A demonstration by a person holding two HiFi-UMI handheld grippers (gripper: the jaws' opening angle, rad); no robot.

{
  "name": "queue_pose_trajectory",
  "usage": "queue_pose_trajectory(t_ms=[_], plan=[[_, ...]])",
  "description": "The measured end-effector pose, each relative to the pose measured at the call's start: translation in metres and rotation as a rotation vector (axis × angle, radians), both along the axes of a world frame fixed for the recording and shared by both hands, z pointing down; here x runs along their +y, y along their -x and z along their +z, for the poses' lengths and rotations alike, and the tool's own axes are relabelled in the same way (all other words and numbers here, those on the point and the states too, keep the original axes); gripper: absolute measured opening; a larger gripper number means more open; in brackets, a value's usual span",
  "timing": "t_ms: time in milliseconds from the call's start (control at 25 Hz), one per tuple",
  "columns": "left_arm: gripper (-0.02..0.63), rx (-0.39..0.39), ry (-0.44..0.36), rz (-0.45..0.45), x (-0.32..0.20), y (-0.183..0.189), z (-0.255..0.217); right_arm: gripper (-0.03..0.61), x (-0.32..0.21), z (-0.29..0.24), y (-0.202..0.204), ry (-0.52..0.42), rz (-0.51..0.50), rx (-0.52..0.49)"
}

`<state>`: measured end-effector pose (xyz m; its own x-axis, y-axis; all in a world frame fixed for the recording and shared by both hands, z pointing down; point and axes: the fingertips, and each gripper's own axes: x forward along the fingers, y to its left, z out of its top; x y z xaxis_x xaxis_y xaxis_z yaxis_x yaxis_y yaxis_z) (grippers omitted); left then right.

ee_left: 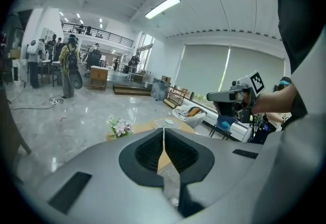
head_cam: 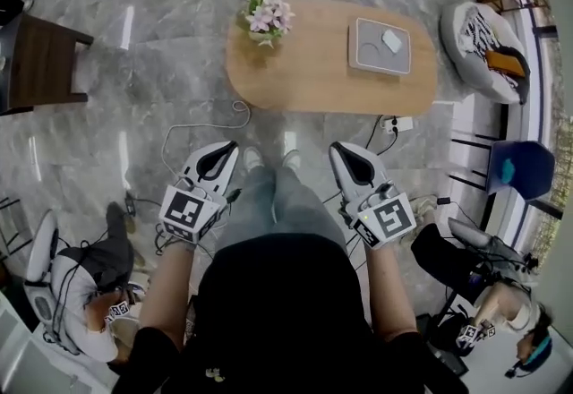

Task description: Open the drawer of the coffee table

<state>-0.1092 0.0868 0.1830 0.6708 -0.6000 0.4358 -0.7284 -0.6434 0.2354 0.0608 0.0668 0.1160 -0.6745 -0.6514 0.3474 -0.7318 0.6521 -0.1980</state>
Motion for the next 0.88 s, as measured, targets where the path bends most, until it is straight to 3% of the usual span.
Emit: queue_pose_trajectory(t_ms=[320,880], plan=[[0.014,-0.050,0.071,-0.024,-0.026,-0.004,0.080,0.000,-0.030,0.054,0.005,0.038,-0.080,0.048],[0.031,-0.149,0.201,-0.081,-0.028,0.011,0.277,0.000,-0.042,0.187,0.008,0.171,-0.161,0.084]])
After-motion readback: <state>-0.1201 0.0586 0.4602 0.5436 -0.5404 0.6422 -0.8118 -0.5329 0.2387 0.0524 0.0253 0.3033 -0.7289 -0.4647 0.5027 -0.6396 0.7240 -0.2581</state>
